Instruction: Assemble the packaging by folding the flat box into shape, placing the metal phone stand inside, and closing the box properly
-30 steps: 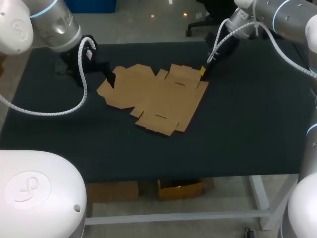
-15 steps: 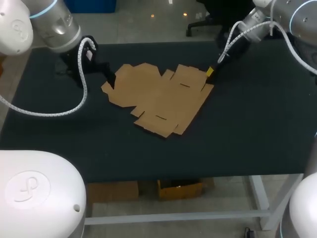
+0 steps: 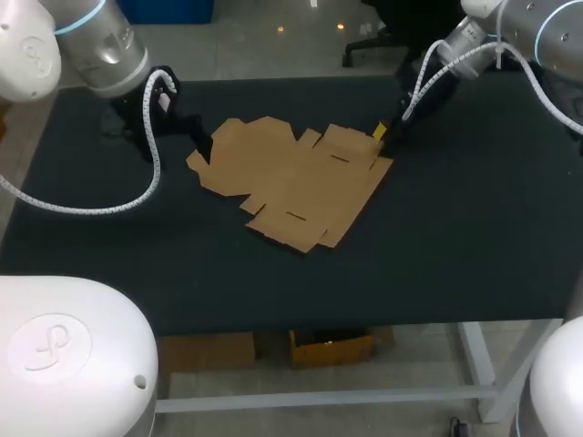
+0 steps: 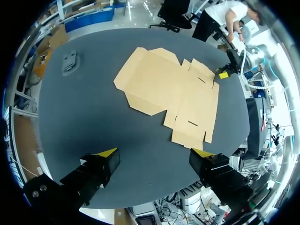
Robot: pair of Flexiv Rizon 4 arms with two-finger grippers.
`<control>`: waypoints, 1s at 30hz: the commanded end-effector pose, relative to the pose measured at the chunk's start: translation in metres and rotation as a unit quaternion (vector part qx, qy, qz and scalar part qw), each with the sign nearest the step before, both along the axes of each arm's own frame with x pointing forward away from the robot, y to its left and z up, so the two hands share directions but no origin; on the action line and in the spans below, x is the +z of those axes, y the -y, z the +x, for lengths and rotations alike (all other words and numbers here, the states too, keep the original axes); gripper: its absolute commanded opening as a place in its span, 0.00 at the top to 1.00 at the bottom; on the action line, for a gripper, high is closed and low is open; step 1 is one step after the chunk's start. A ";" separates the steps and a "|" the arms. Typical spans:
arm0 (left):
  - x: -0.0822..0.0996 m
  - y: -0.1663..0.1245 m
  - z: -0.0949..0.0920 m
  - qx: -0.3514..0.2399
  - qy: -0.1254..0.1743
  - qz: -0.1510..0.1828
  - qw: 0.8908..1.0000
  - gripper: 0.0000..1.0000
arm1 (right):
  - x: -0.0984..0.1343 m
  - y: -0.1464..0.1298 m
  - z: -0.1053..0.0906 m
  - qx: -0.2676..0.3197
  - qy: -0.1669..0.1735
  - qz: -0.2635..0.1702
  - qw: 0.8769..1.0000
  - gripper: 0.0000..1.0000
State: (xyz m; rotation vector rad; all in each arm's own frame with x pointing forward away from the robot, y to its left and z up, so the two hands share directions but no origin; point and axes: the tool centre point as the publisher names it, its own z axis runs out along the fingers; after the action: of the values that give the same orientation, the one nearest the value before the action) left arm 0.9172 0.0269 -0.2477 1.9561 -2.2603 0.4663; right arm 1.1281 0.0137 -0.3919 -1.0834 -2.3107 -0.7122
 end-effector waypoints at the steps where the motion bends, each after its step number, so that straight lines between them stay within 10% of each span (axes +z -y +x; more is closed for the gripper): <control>1: 0.002 0.001 -0.001 0.001 0.001 0.003 1.000 0.00 | 0.000 -0.001 0.017 0.012 -0.013 -0.005 1.000 0.07; 21: -0.001 0.003 0.003 0.004 -0.004 0.006 1.000 0.00 | -0.010 -0.021 0.029 0.042 -0.054 -0.017 0.998 0.50; 30: -0.001 0.003 0.003 0.010 -0.005 0.012 1.000 0.00 | -0.016 -0.025 0.025 0.051 -0.070 -0.017 0.996 0.53</control>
State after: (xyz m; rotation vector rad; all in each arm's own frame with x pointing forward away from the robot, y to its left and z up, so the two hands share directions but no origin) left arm 0.9206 0.0247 -0.2496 1.9835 -2.2502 0.4396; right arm 1.1429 0.0389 -0.4039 -1.1021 -2.3246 -0.6546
